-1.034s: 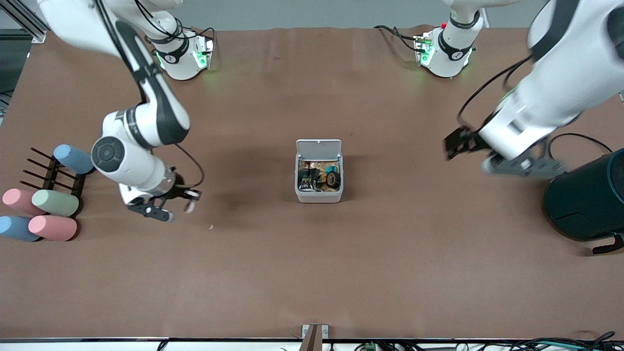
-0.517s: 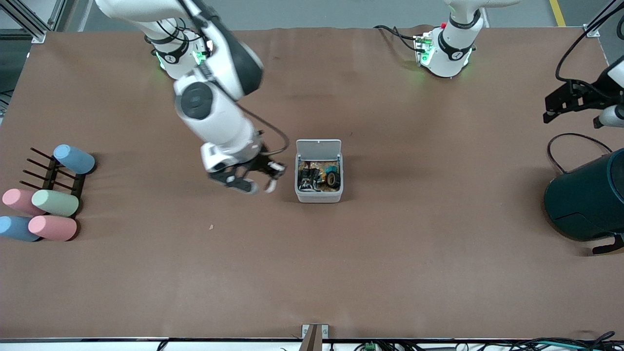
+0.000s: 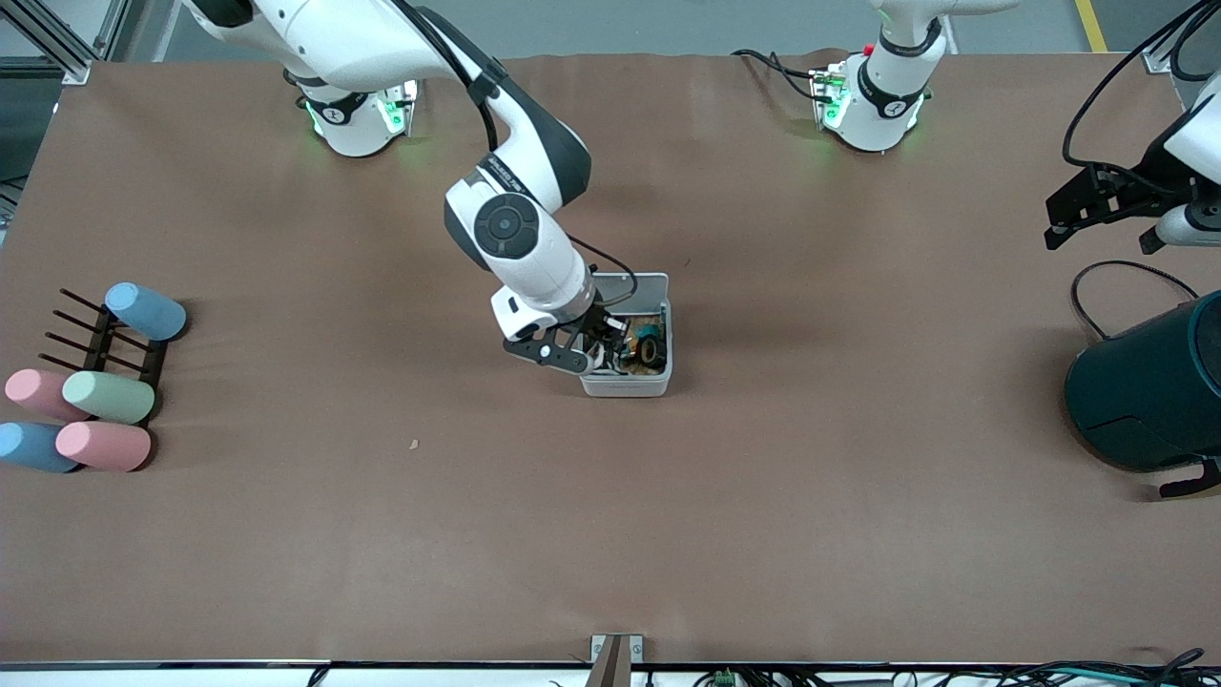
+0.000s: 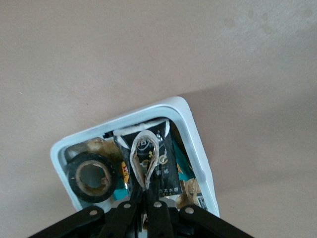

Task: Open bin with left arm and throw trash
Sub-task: 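Carry the white wrapper over the bin and open the right gripper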

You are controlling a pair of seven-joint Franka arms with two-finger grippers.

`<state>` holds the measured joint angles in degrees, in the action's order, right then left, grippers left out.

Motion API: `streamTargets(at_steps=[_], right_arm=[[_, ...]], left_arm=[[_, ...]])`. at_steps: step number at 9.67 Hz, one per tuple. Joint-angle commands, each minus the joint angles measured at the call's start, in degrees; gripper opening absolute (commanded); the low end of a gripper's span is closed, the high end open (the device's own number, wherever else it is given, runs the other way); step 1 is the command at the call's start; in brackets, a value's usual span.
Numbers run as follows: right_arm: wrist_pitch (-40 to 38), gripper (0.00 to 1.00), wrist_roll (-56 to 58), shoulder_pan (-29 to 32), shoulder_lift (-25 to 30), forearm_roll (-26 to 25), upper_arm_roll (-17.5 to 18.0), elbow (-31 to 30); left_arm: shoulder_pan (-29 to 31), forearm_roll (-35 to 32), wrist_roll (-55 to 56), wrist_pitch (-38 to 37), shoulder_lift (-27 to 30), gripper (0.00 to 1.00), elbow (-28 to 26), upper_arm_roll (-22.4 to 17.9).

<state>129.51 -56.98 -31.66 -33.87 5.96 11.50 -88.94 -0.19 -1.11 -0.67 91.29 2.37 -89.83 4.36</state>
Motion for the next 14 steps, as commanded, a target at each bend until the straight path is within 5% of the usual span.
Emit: streamTargets(at_steps=[1, 2, 4, 5, 11, 14], right_arm=[[-0.57, 0.07, -0.76, -1.73, -2.07, -1.38, -0.43, 1.49], [-0.57, 0.44, -0.67, -1.73, -2.42, -1.30, -0.34, 1.49], [-0.57, 0.68, -0.67, -2.26, -2.87, -1.48, -0.43, 1.58], [-0.75, 0.94, -0.59, -2.26, -2.78, -1.48, -0.43, 1.58], [-6.90, 0.98, -0.50, -1.21, -2.07, -1.30, -0.60, 6.41], [-19.76, 0.98, -0.24, 5.79, 5.54, -1.21, -0.60, 6.06]], left_arm=[[-0.16, 0.76, 2.33, 0.99, -0.26, 1.00, 0.00, 0.47], [-0.25, 0.67, 4.43, 0.99, -0.35, 1.00, 0.35, 0.65], [-0.08, 0.67, 3.93, 0.99, -0.35, 1.00, 0.35, 0.65], [-0.16, 0.67, 4.36, 0.99, -0.35, 1.00, 0.35, 0.65], [-0.34, 0.67, 4.63, 0.99, -1.40, 1.00, 1.23, 0.74], [-0.25, 0.58, 4.63, 0.99, -1.49, 1.00, 1.23, 0.82]])
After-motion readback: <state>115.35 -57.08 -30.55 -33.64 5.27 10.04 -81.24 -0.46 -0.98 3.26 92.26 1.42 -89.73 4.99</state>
